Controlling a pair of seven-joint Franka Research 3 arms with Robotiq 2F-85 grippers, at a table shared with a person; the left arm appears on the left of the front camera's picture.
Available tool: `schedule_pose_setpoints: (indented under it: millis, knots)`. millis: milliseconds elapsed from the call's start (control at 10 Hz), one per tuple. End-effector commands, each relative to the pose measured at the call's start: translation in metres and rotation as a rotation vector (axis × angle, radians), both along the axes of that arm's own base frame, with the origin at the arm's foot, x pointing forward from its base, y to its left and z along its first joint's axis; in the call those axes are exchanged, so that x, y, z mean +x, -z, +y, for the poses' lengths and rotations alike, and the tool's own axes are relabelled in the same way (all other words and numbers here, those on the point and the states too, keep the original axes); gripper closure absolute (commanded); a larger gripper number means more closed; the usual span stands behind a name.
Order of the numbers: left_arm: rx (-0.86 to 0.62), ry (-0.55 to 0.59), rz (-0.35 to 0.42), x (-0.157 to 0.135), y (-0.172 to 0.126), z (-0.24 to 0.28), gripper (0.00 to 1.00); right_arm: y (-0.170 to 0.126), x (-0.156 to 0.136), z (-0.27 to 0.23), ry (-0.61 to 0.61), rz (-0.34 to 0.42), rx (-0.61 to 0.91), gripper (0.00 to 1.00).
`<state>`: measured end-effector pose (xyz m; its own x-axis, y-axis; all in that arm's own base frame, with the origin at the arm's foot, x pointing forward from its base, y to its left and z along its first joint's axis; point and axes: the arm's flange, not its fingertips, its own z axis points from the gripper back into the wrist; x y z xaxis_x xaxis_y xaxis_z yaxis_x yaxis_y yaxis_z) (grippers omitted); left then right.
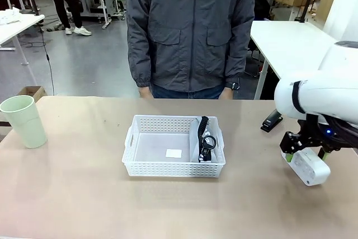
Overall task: Efficiently arrange items inside the basket to fit them all.
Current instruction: Pick up the Digital clock and place it inside the Organizing basket.
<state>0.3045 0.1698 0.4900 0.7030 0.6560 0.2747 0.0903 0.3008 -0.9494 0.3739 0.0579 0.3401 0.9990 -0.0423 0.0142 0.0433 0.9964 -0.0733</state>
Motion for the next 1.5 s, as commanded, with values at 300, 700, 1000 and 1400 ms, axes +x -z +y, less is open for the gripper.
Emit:
schedule_pose_setpoints:
  millis: [300, 700, 1000, 1400]
  knots:
    - [-0.002, 0.005, -0.020, 0.000, 0.000, 0.001, 0.00, 0.037, 0.010, -0.015, -0.060, 0.016, -0.010, 0.00]
    - [-0.002, 0.005, -0.020, 0.000, 0.000, 0.001, 0.00, 0.045, 0.013, -0.018, -0.063, 0.033, -0.012, 0.00]
    - [-0.002, 0.005, -0.020, 0.000, 0.000, 0.001, 0.00, 0.045, 0.014, -0.019, -0.036, 0.051, -0.015, 0.00]
    - [-0.002, 0.005, -0.020, 0.000, 0.000, 0.001, 0.00, 0.046, 0.016, -0.020, 0.018, 0.057, -0.005, 0.62]
